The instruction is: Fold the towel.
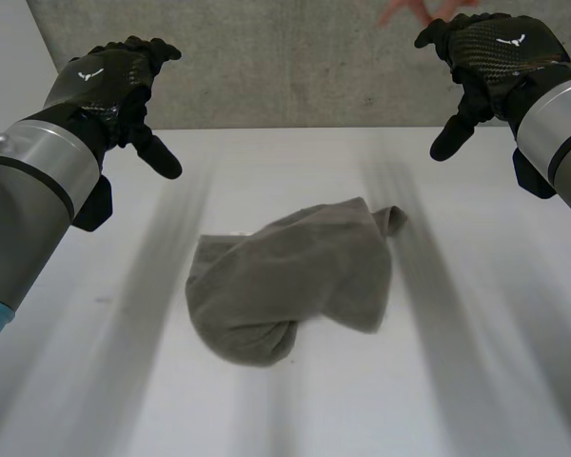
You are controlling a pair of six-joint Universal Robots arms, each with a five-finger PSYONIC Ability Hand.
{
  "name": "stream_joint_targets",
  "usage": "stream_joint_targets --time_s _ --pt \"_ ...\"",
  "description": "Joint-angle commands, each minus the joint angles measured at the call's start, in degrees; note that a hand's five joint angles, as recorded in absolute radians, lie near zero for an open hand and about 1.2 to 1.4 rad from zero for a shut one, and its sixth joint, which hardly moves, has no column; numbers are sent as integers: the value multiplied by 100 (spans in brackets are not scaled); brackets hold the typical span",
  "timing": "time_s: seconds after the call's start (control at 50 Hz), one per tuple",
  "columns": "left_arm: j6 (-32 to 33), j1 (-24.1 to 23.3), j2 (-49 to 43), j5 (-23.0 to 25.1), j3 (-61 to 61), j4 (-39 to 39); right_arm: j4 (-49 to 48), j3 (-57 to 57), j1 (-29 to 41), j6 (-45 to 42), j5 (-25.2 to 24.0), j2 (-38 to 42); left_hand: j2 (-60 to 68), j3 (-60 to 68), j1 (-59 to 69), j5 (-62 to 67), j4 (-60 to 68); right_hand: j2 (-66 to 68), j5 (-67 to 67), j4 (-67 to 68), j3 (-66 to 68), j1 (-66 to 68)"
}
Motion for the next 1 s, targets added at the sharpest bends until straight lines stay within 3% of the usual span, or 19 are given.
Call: stream_joint_targets --time_s 0.02,0.2,0.32,0.42,0.46,0.6,0.64,0.7,0.74,0.76,0.78,0.8,0.84,0.86,0.9,0.92,0.96,1.0 --pt "0 0 -31 0 0 -1 2 0 -3 -23 -68 25 63 55 8 -119 61 -302 -345 -339 -246 -183" --pt "9 -62 -181 220 -158 43 2 -70 -143 -41 -121 165 197 189 143 16 196 -302 -345 -339 -246 -183" --pt "360 -343 -840 993 -202 456 37 -123 -451 -181 -332 403 282 273 227 100 280 -302 -345 -339 -246 -183" --pt "1195 -809 -1578 1406 -44 641 81 97 -583 -296 -332 535 298 290 243 117 297 -302 -345 -339 -246 -183" --pt "1886 -1089 -2199 1547 236 711 73 446 -722 -313 -367 543 298 290 243 117 297 -302 -345 -339 -246 -183" --pt "3038 -1257 -3307 1556 711 702 20 1132 -995 -348 -394 543 298 290 243 117 296 -302 -345 -339 -246 -183" --pt "3252 -1257 -3520 1521 817 702 -15 1274 -1013 -357 -402 552 332 324 277 151 330 -302 -345 -339 -246 -183" --pt "3507 -1257 -3793 1477 1011 694 -15 1441 -1049 -427 -420 640 1408 1400 1354 1227 1407 -302 -345 -339 -246 -183" --pt "3542 -1257 -3863 1459 1107 711 -15 1511 -1057 -541 -455 736 4300 4292 4245 4119 4298 -302 -345 -339 -246 -183" --pt "3542 -1257 -3863 1459 1107 711 -15 1512 -1057 -542 -455 737 4318 4310 4264 4137 4317 -302 -345 -339 -246 -183" --pt "3533 -1257 -3846 1398 1116 711 -15 1538 -1057 -594 -481 806 5634 5626 5579 5453 5632 -302 -345 -339 -246 -183" --pt "3533 -1257 -3846 1398 1116 711 -15 1529 -1040 -620 -499 894 5647 5639 5592 5466 5646 -302 -345 -339 -246 -183" --pt "3524 -1222 -3680 943 1020 685 -15 1486 -1022 -629 -508 982 7036 7028 6981 6855 7034 -302 -345 -339 -246 -183" --pt "3524 -1222 -3679 941 1020 685 -15 1485 -1022 -630 -508 983 7041 7033 6986 6860 7040 -302 -345 -339 -246 -183" --pt "3463 -1169 -3233 197 740 589 -6 1433 -987 -647 -508 1149 7041 7033 6986 6860 7040 -302 -345 -339 -246 -183" --pt "3463 -1169 -3230 193 738 588 -6 1432 -987 -647 -508 1150 7041 7033 6986 6860 7040 -302 -345 -339 -246 -183" --pt "3288 -1152 -2662 -437 83 431 -15 1380 -978 -647 -508 1255 7041 7033 6986 6860 7040 -302 -345 -339 -246 -183" --pt "3174 -1160 -2346 -579 -312 387 -7 1354 -978 -647 -517 1308 7041 7033 6986 6860 7040 -302 -345 -339 -246 -183"
